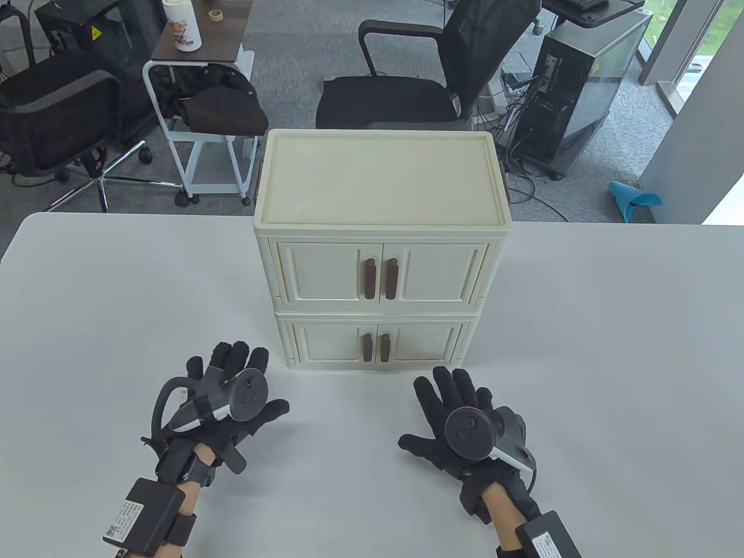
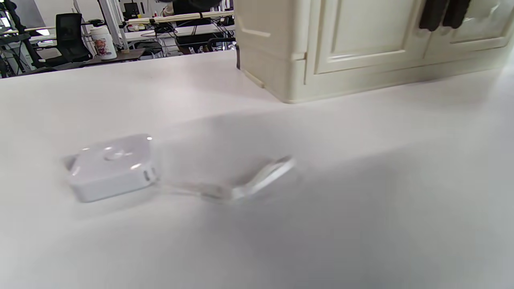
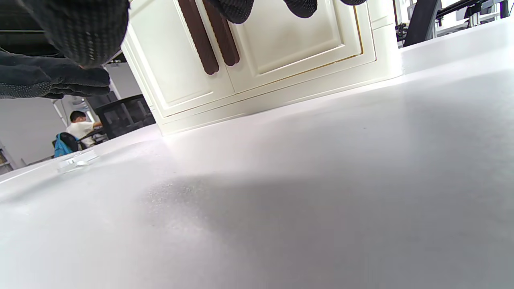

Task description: Stretch auto-lock soft tape measure across cabinet tops

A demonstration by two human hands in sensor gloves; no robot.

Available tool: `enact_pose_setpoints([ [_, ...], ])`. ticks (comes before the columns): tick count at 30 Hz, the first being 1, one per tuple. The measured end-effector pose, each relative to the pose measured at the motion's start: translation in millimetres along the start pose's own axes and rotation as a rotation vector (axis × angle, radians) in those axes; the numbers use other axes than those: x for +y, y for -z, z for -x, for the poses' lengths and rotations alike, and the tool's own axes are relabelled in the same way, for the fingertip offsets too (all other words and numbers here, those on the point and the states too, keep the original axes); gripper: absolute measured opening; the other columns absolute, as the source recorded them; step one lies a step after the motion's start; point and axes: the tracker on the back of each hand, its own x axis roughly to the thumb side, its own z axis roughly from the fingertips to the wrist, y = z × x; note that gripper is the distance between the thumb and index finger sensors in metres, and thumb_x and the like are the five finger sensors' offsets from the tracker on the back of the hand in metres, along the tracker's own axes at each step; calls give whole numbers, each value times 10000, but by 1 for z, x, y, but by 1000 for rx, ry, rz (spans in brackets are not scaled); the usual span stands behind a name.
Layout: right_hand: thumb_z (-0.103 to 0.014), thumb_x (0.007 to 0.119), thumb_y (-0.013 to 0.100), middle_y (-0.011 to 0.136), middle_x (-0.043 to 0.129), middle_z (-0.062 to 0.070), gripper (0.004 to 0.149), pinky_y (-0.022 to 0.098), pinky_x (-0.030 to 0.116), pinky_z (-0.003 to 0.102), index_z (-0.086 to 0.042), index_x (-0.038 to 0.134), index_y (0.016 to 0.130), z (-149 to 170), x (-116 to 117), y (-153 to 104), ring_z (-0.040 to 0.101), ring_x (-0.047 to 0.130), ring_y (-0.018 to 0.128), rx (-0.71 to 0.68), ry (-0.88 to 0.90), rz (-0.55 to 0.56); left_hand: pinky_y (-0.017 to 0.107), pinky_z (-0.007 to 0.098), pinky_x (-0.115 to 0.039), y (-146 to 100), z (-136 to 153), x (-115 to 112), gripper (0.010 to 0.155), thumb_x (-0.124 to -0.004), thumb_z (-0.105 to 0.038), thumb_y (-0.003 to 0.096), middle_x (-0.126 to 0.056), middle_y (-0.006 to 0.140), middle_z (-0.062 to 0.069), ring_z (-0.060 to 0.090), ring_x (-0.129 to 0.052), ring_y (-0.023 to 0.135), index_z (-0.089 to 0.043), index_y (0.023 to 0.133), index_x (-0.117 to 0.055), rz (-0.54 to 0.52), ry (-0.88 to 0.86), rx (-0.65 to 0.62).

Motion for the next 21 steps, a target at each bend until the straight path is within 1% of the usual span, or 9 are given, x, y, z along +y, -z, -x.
enact_pose_setpoints([
  [6,-695,729,505,1242,220,248,915,659,271,821,-204,332,1169,1,-1,0,577,197,1094,0,5,3,759,762,-376,3,38,-3,988,-512,-802,521,-309,1281,210,485,-342,1187,-164,1215,-215,35,-21,80],
  [8,-696,728,504,1242,221,248,917,659,273,821,-203,333,1169,1,-1,-1,576,197,1095,0,6,5,763,757,-387,5,48,-8,990,-545,-794,518,-319,1278,209,483,-356,1185,-163,1213,-228,54,-36,115],
  [14,-695,729,504,1242,220,248,914,658,272,822,-206,334,1168,2,-2,-1,578,196,1094,2,11,5,777,727,-423,13,68,-27,974,-673,-736,508,-388,1268,162,432,-429,1185,-163,1199,-295,110,-79,151],
  [16,-695,728,505,1242,221,249,914,659,273,821,-204,333,1169,3,-2,-1,574,197,1096,3,11,4,783,708,-438,16,71,-34,960,-726,-696,507,-418,1261,148,418,-460,1180,-158,1192,-322,131,-88,160],
  [18,-694,729,506,1242,221,247,912,658,273,822,-203,336,1168,3,-2,-1,575,195,1096,4,13,4,790,675,-454,19,73,-40,927,-794,-614,511,-449,1248,139,406,-497,1169,-151,1181,-350,147,-103,161],
  [21,-695,730,504,1242,221,248,916,660,272,821,-206,333,1168,3,-2,-1,573,198,1096,3,12,5,797,639,-484,21,73,-46,903,-874,-525,495,-500,1234,118,382,-557,1156,-163,1168,-393,158,-76,166],
])
